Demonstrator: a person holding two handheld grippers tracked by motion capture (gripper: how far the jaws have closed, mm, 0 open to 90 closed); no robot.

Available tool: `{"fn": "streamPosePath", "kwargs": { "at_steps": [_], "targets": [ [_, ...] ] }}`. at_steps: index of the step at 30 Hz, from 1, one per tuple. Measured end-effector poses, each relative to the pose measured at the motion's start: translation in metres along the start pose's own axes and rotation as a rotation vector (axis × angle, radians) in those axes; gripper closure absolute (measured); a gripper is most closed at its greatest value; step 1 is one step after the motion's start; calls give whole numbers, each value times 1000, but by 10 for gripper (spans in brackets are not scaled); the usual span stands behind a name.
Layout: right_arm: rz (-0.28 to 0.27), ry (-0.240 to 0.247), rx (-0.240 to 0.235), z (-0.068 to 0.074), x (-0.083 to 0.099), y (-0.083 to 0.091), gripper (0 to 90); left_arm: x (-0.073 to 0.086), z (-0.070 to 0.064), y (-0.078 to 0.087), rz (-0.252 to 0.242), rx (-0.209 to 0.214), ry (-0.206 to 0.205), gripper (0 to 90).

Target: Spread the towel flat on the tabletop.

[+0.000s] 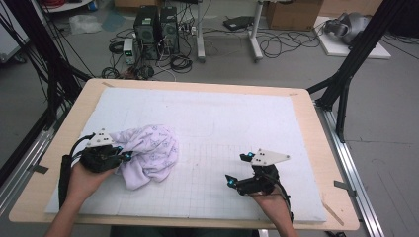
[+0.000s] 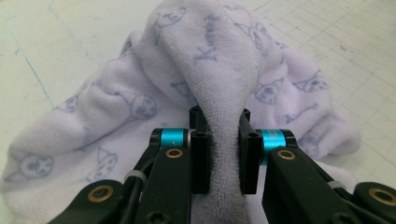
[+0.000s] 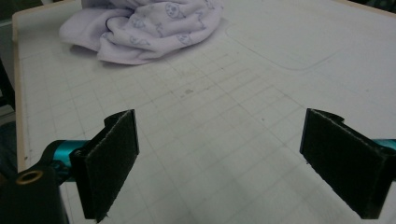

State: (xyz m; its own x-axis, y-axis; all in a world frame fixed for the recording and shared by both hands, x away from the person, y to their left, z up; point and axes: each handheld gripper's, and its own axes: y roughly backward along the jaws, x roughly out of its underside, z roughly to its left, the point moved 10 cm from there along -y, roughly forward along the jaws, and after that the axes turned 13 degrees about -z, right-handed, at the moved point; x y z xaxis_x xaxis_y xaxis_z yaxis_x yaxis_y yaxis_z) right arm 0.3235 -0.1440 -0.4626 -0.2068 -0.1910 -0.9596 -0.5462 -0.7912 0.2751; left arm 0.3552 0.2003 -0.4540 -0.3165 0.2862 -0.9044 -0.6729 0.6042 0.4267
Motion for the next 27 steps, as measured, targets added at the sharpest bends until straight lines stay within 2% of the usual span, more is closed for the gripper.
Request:
{"fn": "streamPosePath", "kwargs": {
  "at_steps": [5,7,9,12,13,15,16,17,18,19,20,21,25,26,27],
  "targets": [
    [-10,12,-44,8,-14,-15,153,-4,-7,11,-9,21,-7,793],
    [-12,28,-69,14,-23,-29,165,-4,-10,14,-12,27,-7,793],
    [-11,37,-79,16,-26,-35,168,-2,-10,16,-11,25,-10,792],
    [-1,60,-109,23,-33,-54,201,4,-6,17,-6,23,-4,779],
    [11,66,-130,26,-37,-68,207,6,-6,17,-9,28,5,762],
    [21,64,-143,28,-38,-75,210,8,-5,17,-15,31,16,728],
    [42,61,-173,31,-39,-87,240,8,-3,18,-21,19,12,617],
    [42,61,-173,31,-39,-87,240,8,-2,19,-25,15,17,617],
    [53,58,-191,33,-41,-99,247,7,-1,20,-31,14,19,563],
    [53,58,-191,33,-41,-99,247,8,0,20,-32,10,18,563],
    [60,59,-209,36,-42,-110,260,8,1,21,-31,9,24,525],
    [60,59,-209,36,-42,-110,260,9,2,22,-29,12,25,525],
    [97,61,-242,42,-40,-133,277,15,4,21,-14,21,31,525],
    [106,58,-258,45,-37,-144,318,16,5,21,-11,22,31,571],
    [106,58,-258,45,-37,-144,318,18,6,20,-5,23,26,571]
  ]
}}
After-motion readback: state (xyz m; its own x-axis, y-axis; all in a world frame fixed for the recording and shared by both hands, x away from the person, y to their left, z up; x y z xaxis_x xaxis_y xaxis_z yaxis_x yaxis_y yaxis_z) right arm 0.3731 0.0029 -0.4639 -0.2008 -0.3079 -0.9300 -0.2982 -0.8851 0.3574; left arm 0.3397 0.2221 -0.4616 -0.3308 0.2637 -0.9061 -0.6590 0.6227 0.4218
